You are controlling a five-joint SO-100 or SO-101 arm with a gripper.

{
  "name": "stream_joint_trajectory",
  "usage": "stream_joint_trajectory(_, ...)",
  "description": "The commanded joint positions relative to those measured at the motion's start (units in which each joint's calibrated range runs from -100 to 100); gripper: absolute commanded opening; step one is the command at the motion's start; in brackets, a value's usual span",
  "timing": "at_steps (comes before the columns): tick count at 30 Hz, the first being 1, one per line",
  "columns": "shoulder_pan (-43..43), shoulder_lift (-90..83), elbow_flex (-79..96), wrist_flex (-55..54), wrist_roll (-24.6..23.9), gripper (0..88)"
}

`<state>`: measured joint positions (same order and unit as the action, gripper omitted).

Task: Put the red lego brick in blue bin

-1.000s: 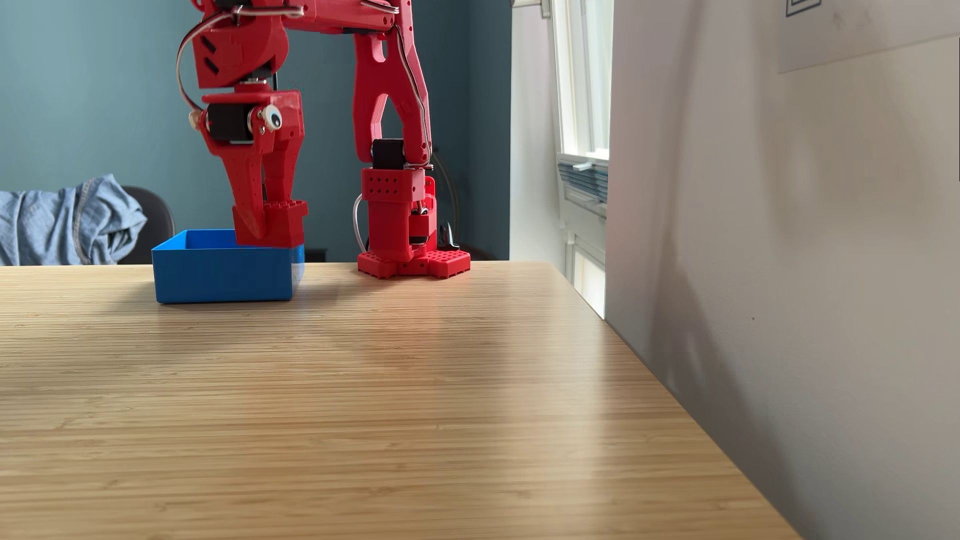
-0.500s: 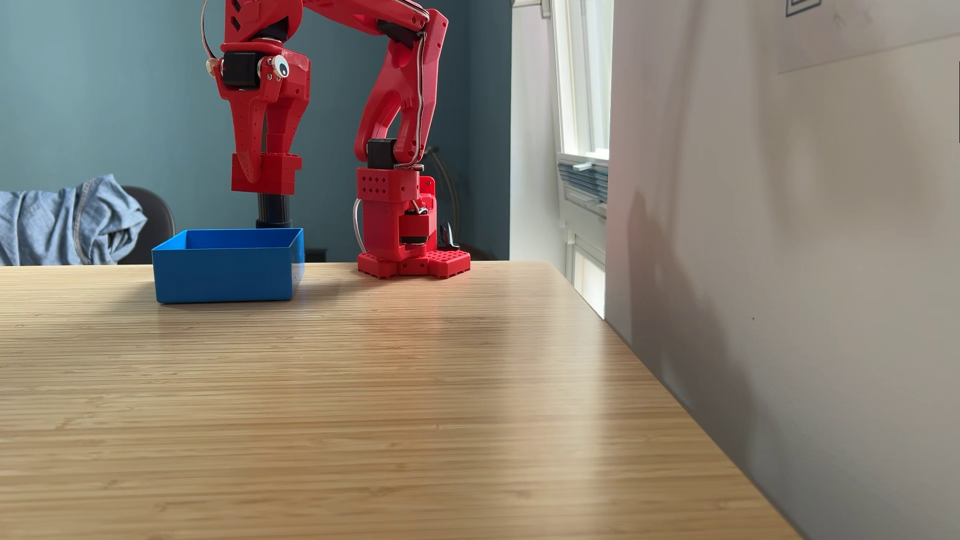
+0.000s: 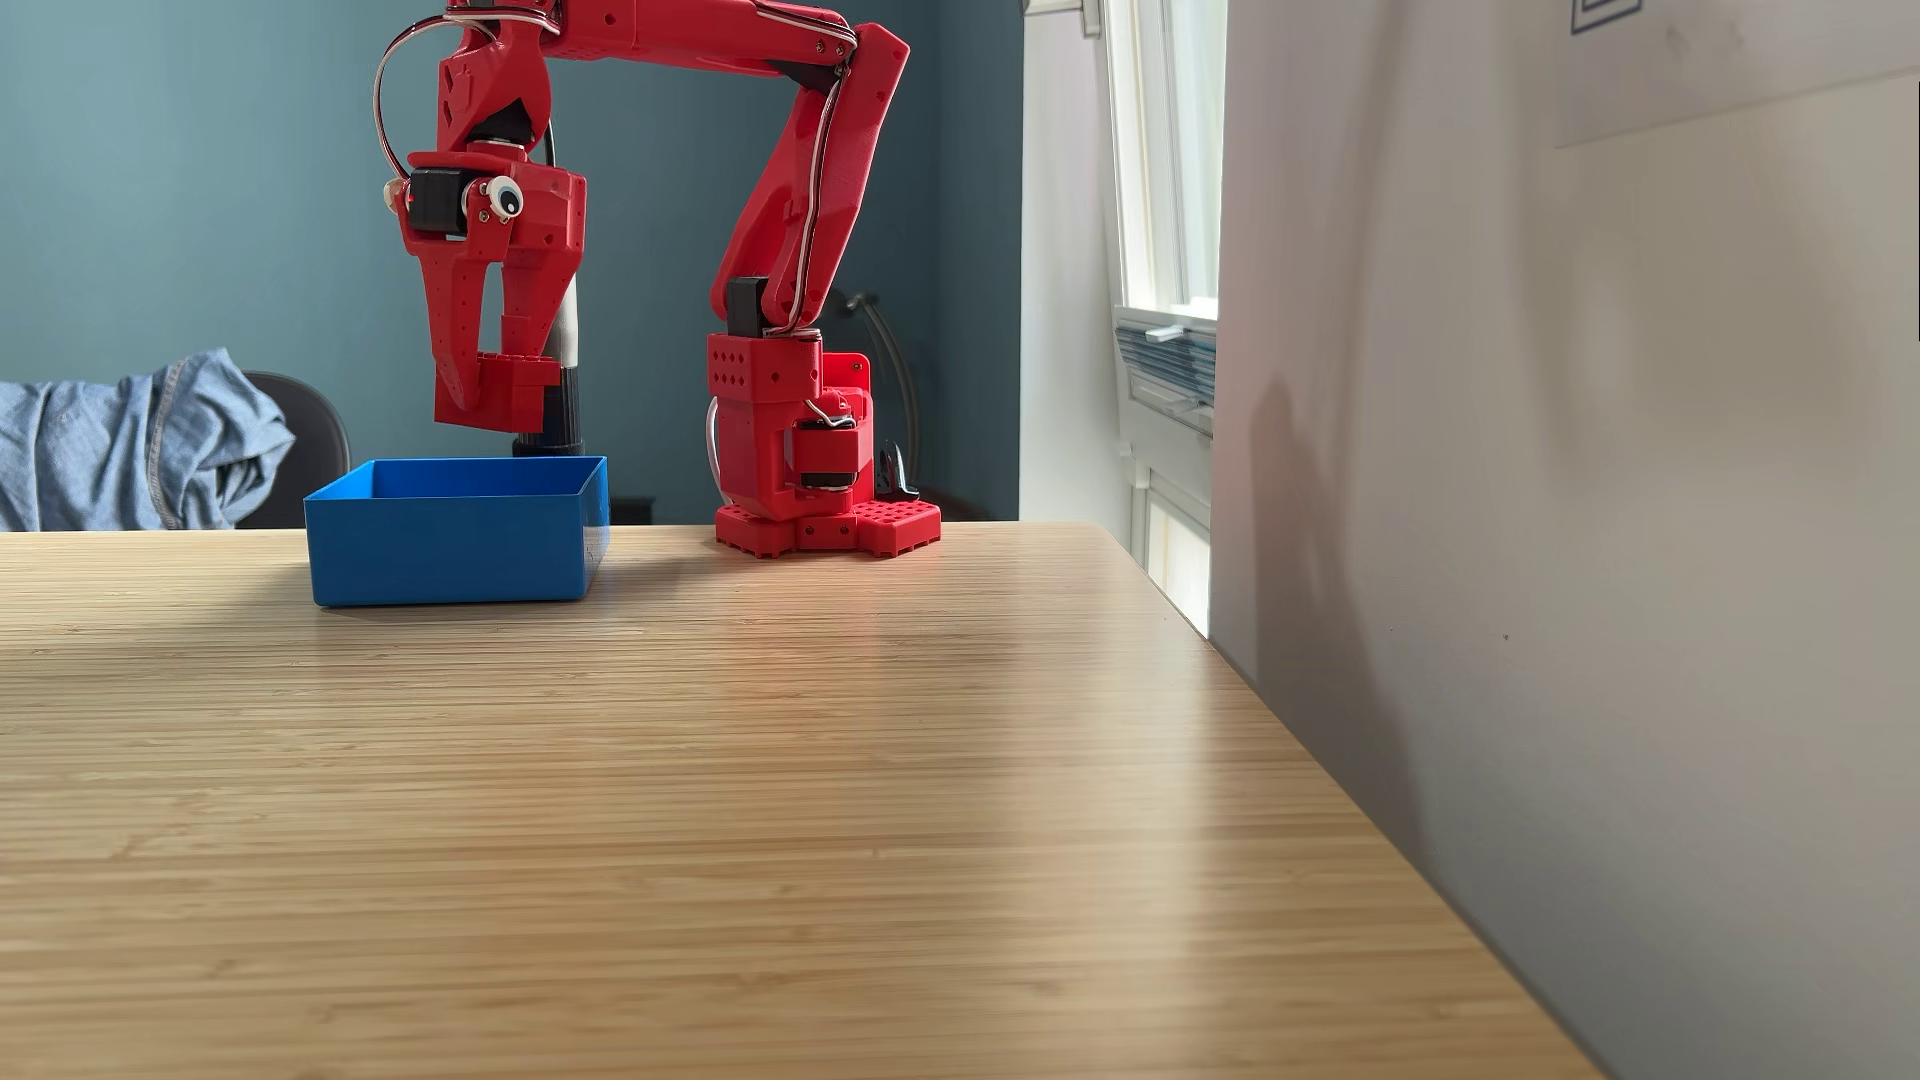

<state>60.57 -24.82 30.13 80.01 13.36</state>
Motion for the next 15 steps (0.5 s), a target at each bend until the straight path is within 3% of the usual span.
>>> stream_joint_trajectory(1, 2.7, -2.9, 0.9, -1.5, 1.2, 0.1)
stream_joint_trajectory(15, 3.0, -2.8, 10.3, -8.2, 1.2, 0.1)
